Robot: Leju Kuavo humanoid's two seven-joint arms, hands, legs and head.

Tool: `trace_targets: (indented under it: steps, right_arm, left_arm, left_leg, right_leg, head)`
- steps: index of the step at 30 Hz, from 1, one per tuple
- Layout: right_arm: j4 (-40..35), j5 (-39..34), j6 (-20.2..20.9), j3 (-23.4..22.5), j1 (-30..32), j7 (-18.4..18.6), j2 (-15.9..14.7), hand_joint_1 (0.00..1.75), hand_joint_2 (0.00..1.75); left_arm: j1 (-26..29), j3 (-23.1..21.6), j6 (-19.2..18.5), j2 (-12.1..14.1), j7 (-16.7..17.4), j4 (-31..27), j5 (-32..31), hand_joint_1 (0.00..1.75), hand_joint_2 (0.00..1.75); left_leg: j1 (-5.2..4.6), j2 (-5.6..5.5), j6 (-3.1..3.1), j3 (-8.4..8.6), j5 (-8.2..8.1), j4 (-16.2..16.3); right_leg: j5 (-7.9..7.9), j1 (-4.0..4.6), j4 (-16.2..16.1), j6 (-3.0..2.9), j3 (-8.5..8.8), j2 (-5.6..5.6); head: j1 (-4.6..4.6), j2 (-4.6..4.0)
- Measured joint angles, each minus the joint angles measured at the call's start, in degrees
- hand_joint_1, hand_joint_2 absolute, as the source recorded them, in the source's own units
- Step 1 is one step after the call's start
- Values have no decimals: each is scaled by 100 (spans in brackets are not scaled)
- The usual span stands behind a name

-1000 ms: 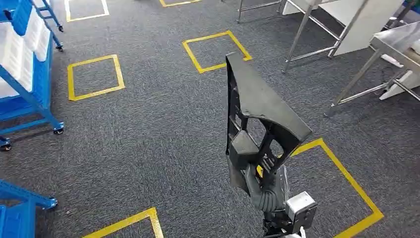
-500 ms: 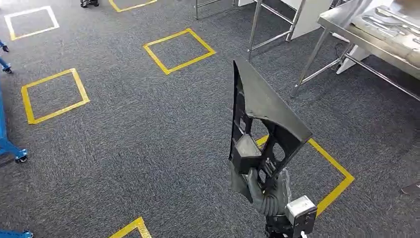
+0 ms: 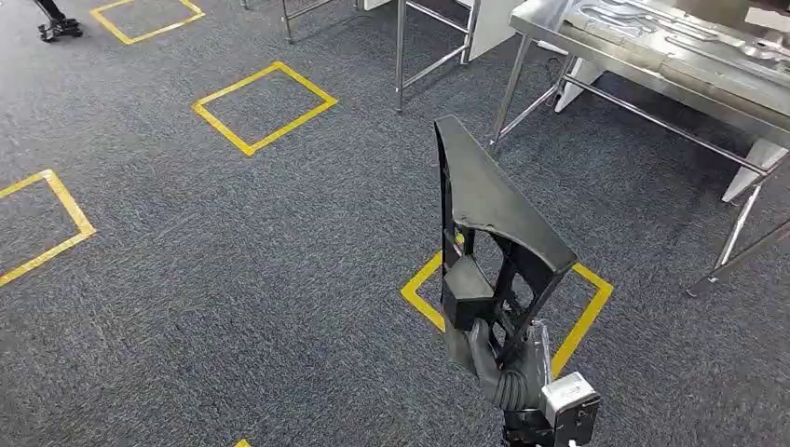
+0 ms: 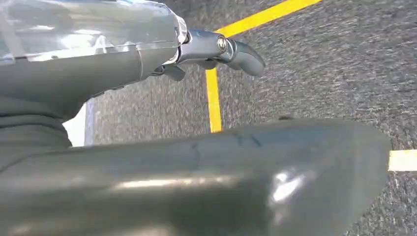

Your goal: Take the parts from the cabinet and place them on the table.

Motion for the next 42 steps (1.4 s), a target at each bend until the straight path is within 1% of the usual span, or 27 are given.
trace_targets:
  steps: [2,4,5,6,8,9,10,14,15,17,19,20,22,24,25,26,29,30,31,33,35,36,37,39,40,41,42]
  right_arm:
    - [-17,13,-13,-4,-27,9,-9,175,175]
    - [-9,15,-13,-4,-53,19,-9,175,175]
    - [-7,20,-13,-4,-54,26,-9,175,175]
    - [6,33,-11,-4,-59,31,-9,175,175]
    - [37,35,63,9,-128,76,-9,175,175]
    - [57,40,83,35,-206,96,-7,175,175]
    - [85,42,92,77,-299,114,-4,175,175]
    - [170,68,111,168,-428,136,20,175,175]
    - [175,68,111,168,-430,146,20,175,175]
    - [199,59,129,181,-521,162,22,175,175]
    - [221,-2,164,181,-570,208,22,175,175]
    - [227,-43,175,177,-568,242,18,175,175]
    - [232,-79,194,175,-568,273,-7,175,175]
    - [232,-92,199,173,-570,284,-15,175,175]
    - [232,-100,203,168,-571,284,-20,175,175]
    - [232,-111,203,166,-588,289,-22,175,175]
    - [230,-105,212,158,-575,295,-39,175,175]
    - [227,-107,210,149,-578,291,-63,175,175]
    - [225,-109,208,138,-569,286,-90,175,175]
    - [234,-218,192,92,-605,282,-201,175,175]
    - [262,-328,173,13,-597,280,-306,175,175]
    - [293,-380,155,-64,-595,269,-387,175,175]
    - [308,-415,146,-116,-588,264,-440,175,175]
    - [311,-441,133,-227,-570,260,-533,175,175]
    - [298,-444,99,-301,-548,258,-566,175,175]
    - [289,-448,74,-348,-514,256,-581,175,175]
    - [245,-448,46,-418,-447,245,-586,175,175]
  left_arm:
    - [9,0,18,7,9,0,-9,0,0]
    - [20,24,78,11,24,0,-9,0,0]
    - [18,46,118,13,46,0,-9,0,0]
    - [14,59,192,13,76,0,-26,0,0]
    - [2,74,399,-11,181,0,-96,0,0]
    - [0,74,497,-35,206,0,-123,0,0]
    - [3,74,540,-66,223,0,-142,0,0]
    - [-22,74,608,-87,281,0,-214,0,0]
    - [-21,74,625,-87,311,0,-239,0,0]
    - [-20,74,665,-101,354,0,-284,0,0]
    - [-1,74,702,-112,376,0,-315,0,0]
    - [17,74,680,-114,365,0,-308,0,0]
    - [36,74,645,-116,323,0,-295,0,0]
    - [35,74,617,-118,299,0,-295,0,0]
    - [40,74,608,-118,297,0,-295,0,0]
    - [42,74,603,-129,297,0,-293,0,0]
    - [42,74,584,-133,284,0,-278,0,0]
    - [38,74,521,-159,230,0,-263,0,0]
    - [52,74,454,-157,161,-7,-247,0,0]
    - [76,79,261,-149,9,-9,-190,0,0]
    - [103,83,122,-129,-64,-9,-179,0,0]
    - [107,83,31,-120,-109,-9,-179,0,0]
    - [107,83,-29,-114,-136,-9,-193,0,0]
    - [110,83,-152,-109,-194,-9,-201,0,0]
    - [109,83,-250,-109,-246,-9,-216,0,0]
    - [106,83,-319,-109,-271,-9,-230,0,0]
    - [114,83,-425,-90,-322,-9,-250,0,0]
  left_leg:
    - [-24,150,34,7,10,-26]
    - [-47,312,46,-2,0,-20]
    - [-58,413,55,-2,-11,-19]
    - [-60,496,51,8,-22,-19]
    - [-68,633,38,50,-52,-20]
    - [-76,697,21,82,-69,-23]
    - [-100,757,-5,98,-88,-27]
    - [-126,1016,-100,179,-118,-71]
    - [-115,947,-149,181,-181,-46]
    - [-85,386,-158,-43,-517,510]
    - [-86,261,-170,-525,-909,1453]
    - [-86,260,-173,-711,-955,1774]
    - [-86,253,-157,-658,-579,1478]
    - [-72,113,-129,-252,-9,476]
    - [-45,-251,-104,-104,21,141]
    - [-22,-387,-113,-108,-3,32]
    - [-83,-191,-35,-105,24,69]
    - [-7,-75,23,-86,64,-7]
    - [-26,-5,47,-61,69,-35]
    - [-40,164,81,-58,69,-46]
    - [-52,340,98,-61,50,-42]
    - [-52,424,94,-56,41,-38]
    - [-54,501,91,-44,26,-38]
    - [-61,634,72,5,-7,-41]
    - [-70,695,49,40,-29,-43]
    - [-101,748,26,63,-44,-61]
    - [-98,783,-8,77,-60,-64]
  right_leg:
    - [-341,41,518,51,-254,-554]
    - [-689,24,1301,74,-634,-678]
    - [-733,13,1572,77,-767,-703]
    - [-601,10,1490,74,-726,-717]
    - [-140,21,685,23,-294,-806]
    - [70,55,172,-36,-10,-1041]
    - [-32,125,-39,-68,93,-1354]
    - [5,169,-88,-160,44,-1052]
    - [50,63,-166,-211,123,-969]
    - [66,68,-184,-264,119,-846]
    - [66,74,-177,-269,112,-678]
    - [66,80,-170,-270,113,-584]
    - [61,81,-151,-264,122,-392]
    - [41,73,-116,-233,131,-219]
    - [24,57,-81,-204,102,-155]
    - [9,93,-8,-172,49,-88]
    - [72,19,-65,-45,-18,117]
    - [55,20,-28,-17,-35,162]
    - [-41,62,99,13,-83,-194]
    - [-463,51,843,73,-470,-609]
    - [-725,12,1584,115,-843,-700]
    - [-676,-1,1656,126,-890,-715]
    - [-495,-3,1439,126,-782,-736]
    - [-27,13,487,79,-255,-846]
    - [120,62,-49,16,51,-1137]
    - [36,105,-80,-30,66,-1275]
    - [63,114,-146,-55,68,-1227]
  head:
    - [15,0]
    - [13,0]
    - [13,0]
    - [15,0]
    - [13,0]
    - [15,0]
    - [15,0]
    - [11,0]
    - [11,0]
    - [7,0]
    - [7,0]
    - [7,0]
    - [7,0]
    - [7,0]
    - [7,0]
    - [7,0]
    - [11,0]
    - [11,0]
    - [15,0]
    - [26,0]
    - [26,0]
    - [26,0]
    - [26,0]
    - [26,0]
    - [26,0]
    - [24,0]
    - [26,0]
